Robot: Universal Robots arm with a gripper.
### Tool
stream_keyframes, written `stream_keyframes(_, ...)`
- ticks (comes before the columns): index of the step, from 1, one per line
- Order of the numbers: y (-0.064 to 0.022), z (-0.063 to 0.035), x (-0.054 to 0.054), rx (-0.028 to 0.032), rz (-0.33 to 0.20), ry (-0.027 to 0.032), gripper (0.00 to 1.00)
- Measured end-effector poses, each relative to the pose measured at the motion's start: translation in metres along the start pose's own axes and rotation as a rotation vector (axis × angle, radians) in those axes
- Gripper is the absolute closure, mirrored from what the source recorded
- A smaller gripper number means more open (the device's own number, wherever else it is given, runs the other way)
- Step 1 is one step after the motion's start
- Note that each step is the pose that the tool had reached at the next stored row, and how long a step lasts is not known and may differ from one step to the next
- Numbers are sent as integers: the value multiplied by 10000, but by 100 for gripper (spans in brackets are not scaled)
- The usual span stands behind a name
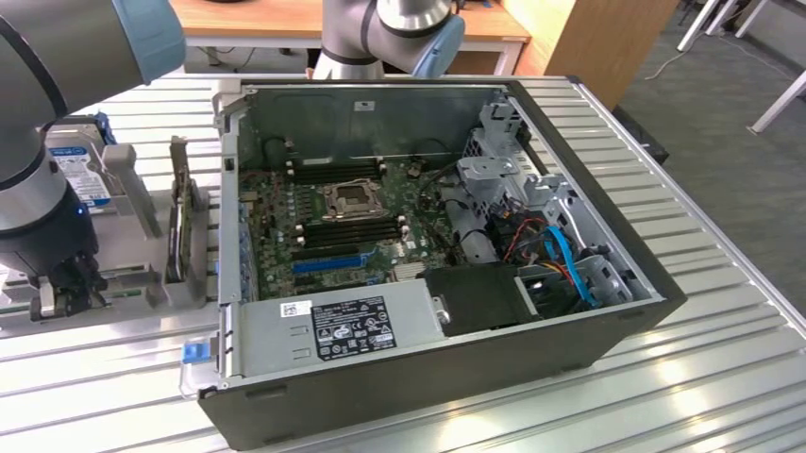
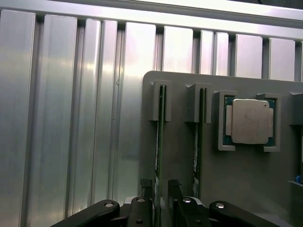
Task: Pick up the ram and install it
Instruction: 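Pick up the ram and move it above insertion slot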
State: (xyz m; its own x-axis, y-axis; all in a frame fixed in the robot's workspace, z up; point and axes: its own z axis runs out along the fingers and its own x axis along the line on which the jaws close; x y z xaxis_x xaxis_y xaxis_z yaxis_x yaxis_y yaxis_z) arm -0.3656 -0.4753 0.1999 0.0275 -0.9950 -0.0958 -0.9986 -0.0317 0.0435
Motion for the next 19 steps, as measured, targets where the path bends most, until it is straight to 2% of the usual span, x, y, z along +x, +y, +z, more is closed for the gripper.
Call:
stream_keyframes(12,0,0,13,0,0,0,73)
stream_keyframes(14,0,0,14,0,0,0,74)
stream_keyframes(15,0,0,13,1,0,0,81)
stream_keyframes(19,1,-1,18,-1,0,1,81)
